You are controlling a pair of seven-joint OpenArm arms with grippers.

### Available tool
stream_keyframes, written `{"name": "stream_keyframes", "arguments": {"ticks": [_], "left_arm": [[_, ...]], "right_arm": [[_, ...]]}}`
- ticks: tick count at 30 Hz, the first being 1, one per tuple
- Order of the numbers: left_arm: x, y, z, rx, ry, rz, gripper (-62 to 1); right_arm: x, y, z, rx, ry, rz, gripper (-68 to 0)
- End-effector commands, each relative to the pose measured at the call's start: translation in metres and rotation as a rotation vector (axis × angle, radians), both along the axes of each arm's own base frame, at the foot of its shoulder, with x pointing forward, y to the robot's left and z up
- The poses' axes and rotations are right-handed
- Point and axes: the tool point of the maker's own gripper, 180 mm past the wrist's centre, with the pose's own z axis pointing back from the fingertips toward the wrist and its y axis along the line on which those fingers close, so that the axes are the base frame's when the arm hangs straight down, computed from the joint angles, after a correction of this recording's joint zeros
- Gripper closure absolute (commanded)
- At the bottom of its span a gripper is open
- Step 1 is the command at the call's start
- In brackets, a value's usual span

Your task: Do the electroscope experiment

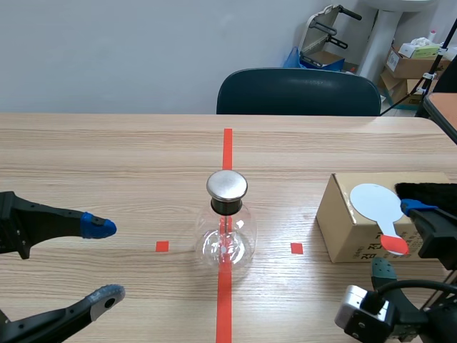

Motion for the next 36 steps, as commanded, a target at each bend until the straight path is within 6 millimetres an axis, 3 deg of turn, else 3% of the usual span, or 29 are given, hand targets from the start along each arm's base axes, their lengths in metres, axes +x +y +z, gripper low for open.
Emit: {"name": "stream_keyframes", "arguments": {"ticks": [1,14,20,30,36], "left_arm": [[0.0,-0.002,0.006,-0.023,-0.007,-0.003,-40.5],[0.008,-0.003,0.007,-0.058,0.031,0.052,-40.5],[0.026,0.003,0.013,-0.094,0.026,0.155,-40.5],[0.057,0.013,0.004,-0.075,0.028,0.355,-40.5],[0.079,0.034,0.008,-0.067,-0.001,0.497,-40.5]], "right_arm": [[0.005,-0.001,0.006,-0.005,-0.023,0.007,-67.9],[0.003,-0.001,0.005,-0.005,-0.02,0.006,-67.9],[-0.028,-0.005,-0.006,0.04,0.05,0.009,-67.9],[-0.083,-0.014,0.017,0.335,0.2,0.079,-67.9],[-0.072,-0.024,0.048,0.583,0.256,0.075,-67.9]]}}
